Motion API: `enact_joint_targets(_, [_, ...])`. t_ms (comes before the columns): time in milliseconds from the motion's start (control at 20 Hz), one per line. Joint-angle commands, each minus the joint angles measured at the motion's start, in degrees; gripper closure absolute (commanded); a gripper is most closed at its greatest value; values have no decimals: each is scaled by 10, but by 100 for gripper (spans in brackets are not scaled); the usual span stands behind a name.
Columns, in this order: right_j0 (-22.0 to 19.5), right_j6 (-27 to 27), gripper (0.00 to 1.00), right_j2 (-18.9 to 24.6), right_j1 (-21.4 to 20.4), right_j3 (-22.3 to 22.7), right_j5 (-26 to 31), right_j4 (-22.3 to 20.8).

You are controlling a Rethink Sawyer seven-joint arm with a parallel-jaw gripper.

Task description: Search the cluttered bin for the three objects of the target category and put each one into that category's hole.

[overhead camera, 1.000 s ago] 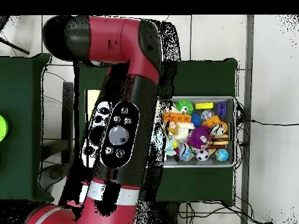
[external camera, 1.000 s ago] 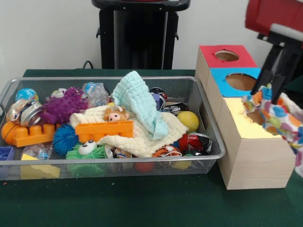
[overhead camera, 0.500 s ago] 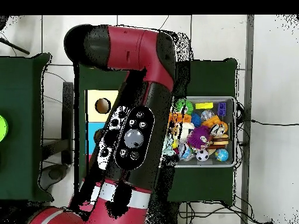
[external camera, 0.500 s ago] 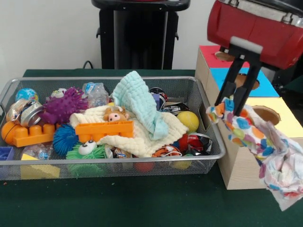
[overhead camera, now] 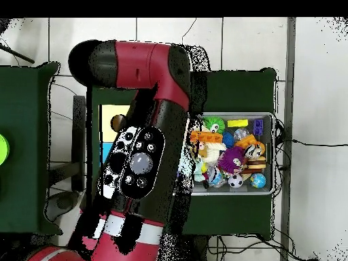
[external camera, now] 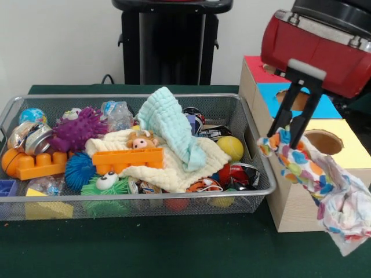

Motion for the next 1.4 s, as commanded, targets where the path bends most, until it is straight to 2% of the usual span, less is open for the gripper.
enact_joint_targets(50, [12,57,100,42,2,76,27,-23])
enact_joint_targets(400, [31,79,100,27,0,70,53,-23])
enact_joint_targets(650, [34,119,100,41,6,95,-15,-10])
enact_joint_targets(1050, [34,134,100,53,10,128,-78,-7])
enact_joint_targets(1250, [41,141,100,47,13,137,-79,-5])
enact_joint_targets(1400, [42,127,100,54,-1,155,-85,0])
